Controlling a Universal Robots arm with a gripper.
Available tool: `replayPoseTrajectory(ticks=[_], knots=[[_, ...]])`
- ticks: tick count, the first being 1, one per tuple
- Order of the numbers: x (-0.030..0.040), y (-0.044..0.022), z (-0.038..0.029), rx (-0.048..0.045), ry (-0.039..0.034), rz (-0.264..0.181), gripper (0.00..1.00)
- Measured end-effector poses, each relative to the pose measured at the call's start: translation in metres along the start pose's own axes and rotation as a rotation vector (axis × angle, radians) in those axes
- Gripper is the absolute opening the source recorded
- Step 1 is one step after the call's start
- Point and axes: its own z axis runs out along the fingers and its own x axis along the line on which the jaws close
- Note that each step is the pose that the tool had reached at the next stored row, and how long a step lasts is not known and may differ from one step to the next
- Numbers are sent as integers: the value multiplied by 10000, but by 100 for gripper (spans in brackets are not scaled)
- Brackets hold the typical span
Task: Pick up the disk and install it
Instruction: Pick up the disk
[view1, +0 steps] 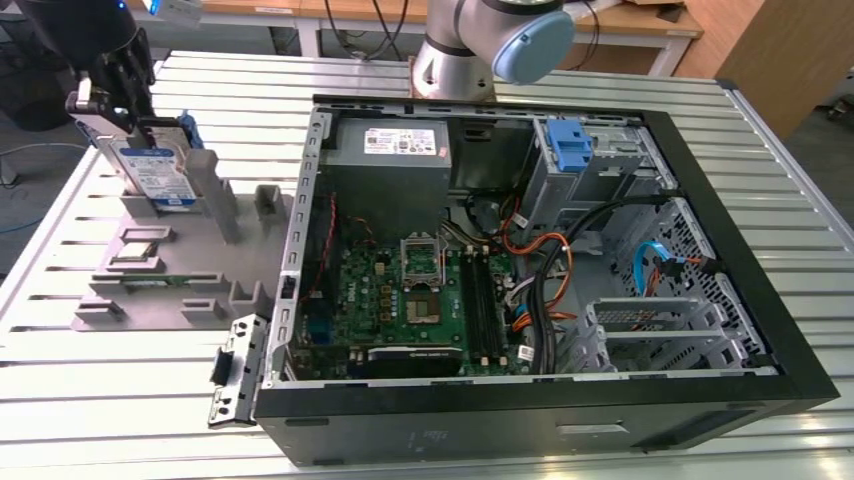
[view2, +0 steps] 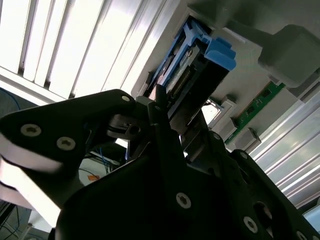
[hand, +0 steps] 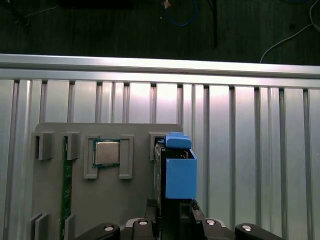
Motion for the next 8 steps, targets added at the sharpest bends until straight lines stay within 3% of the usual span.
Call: replayPoseTrajectory(ticks=[1,8], knots=[[0,0,0,0,-1,0,35],[0,-1,1,2,1,0,35]])
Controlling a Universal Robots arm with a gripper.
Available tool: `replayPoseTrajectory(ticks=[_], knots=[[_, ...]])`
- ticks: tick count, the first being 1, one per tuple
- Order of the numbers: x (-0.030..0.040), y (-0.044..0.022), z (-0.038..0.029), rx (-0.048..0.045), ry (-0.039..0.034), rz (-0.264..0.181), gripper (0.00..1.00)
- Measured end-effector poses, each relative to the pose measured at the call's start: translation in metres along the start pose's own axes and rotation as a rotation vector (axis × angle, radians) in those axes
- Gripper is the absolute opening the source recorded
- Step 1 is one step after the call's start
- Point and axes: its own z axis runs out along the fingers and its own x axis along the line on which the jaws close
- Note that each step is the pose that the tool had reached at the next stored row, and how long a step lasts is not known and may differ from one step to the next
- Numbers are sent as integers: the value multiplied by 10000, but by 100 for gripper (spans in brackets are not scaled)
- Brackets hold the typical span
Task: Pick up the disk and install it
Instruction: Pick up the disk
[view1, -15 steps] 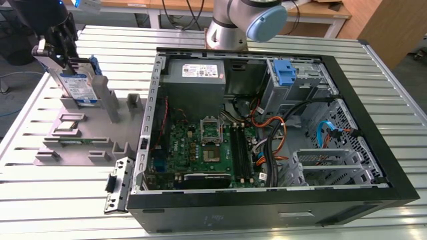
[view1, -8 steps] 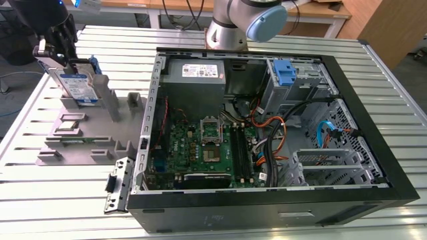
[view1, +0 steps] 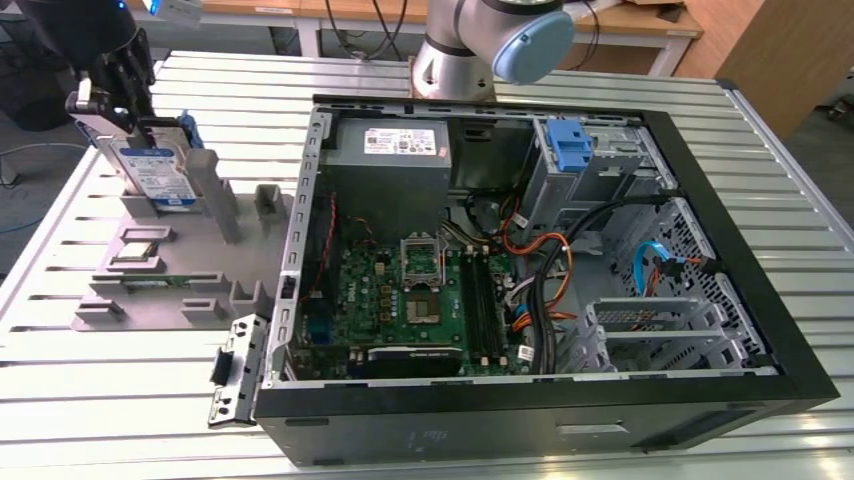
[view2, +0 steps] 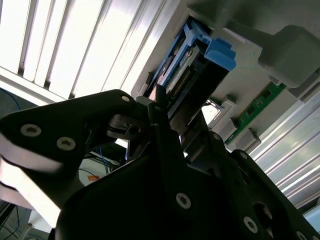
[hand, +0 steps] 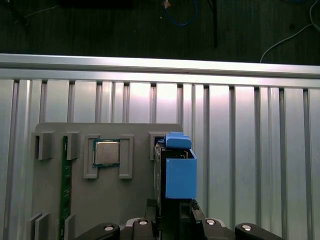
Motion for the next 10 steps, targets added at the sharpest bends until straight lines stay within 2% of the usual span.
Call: replayPoseTrajectory(ticks=[10], knots=[[0,0,0,-1,3,1,35]])
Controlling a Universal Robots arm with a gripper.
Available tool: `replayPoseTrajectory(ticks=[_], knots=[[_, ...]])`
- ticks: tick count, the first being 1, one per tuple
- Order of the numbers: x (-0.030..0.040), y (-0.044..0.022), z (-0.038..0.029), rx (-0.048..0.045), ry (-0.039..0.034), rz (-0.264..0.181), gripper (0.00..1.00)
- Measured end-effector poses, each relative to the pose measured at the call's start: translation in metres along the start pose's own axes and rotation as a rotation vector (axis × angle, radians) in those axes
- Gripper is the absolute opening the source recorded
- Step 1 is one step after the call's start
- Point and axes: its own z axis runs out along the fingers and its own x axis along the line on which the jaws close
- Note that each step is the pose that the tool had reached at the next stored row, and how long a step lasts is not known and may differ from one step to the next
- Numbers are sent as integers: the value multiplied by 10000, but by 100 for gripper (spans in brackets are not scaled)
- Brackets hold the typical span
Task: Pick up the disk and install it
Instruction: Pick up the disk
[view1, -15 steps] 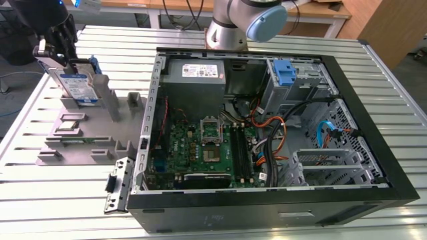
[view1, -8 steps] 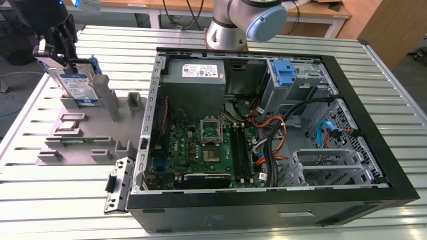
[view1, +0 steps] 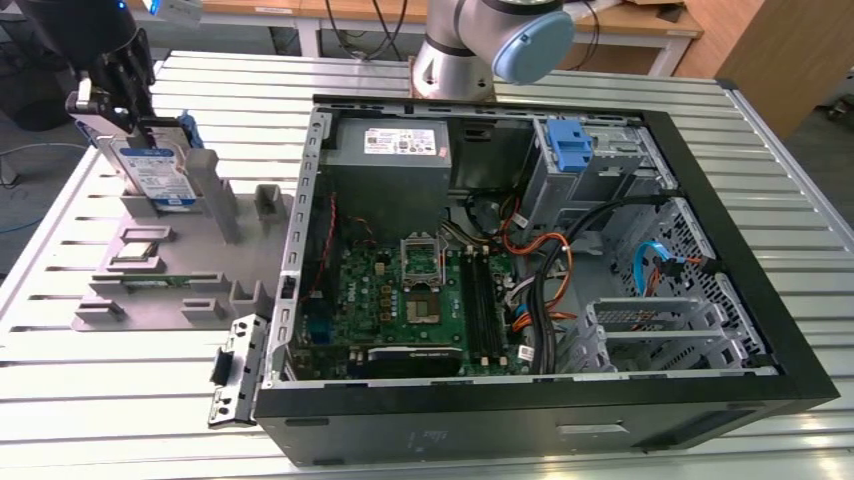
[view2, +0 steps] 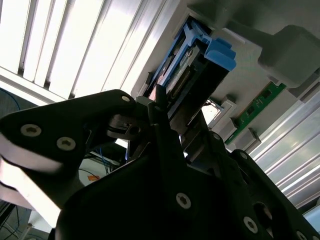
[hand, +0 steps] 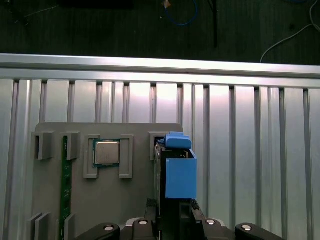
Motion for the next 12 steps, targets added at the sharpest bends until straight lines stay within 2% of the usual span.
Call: replayPoseTrajectory(ticks=[1,2,4,5,12], knots=[[0,0,1,2,-1,0,36],[0,0,1,2,0,-1,42],[0,0,1,2,0,0,42],[0,0,0,1,1,0,49],[0,0,0,0,3,0,49]])
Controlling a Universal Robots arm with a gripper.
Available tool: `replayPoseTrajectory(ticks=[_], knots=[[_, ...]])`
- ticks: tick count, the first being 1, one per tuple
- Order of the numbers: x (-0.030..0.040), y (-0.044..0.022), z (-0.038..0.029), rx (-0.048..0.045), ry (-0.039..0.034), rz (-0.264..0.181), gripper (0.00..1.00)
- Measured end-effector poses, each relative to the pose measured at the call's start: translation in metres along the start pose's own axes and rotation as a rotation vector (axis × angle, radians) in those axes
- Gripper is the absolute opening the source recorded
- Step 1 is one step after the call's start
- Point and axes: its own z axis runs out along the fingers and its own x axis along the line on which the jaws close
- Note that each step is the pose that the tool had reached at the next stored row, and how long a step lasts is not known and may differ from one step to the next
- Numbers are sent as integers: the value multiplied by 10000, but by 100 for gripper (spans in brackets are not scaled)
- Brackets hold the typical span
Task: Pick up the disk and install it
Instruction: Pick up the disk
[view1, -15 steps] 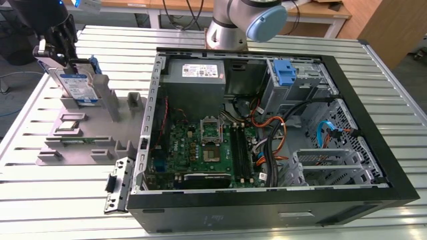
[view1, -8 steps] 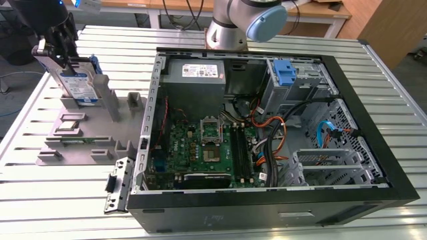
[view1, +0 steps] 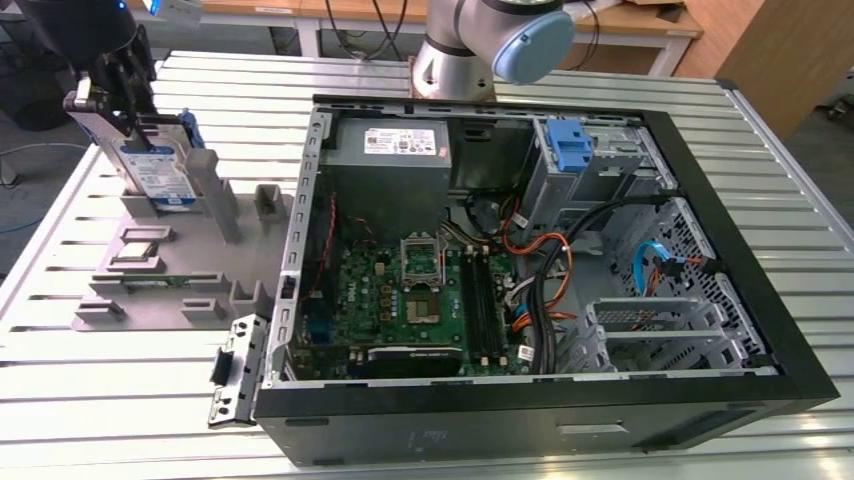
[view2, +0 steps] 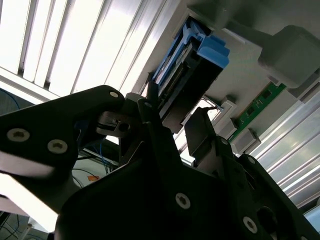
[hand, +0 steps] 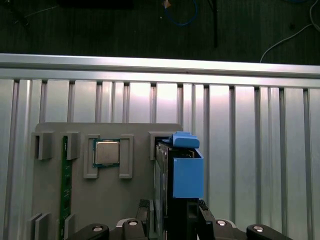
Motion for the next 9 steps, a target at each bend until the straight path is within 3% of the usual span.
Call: replayPoseTrajectory(ticks=[9], knots=[[0,-1,0,0,2,0,49]])
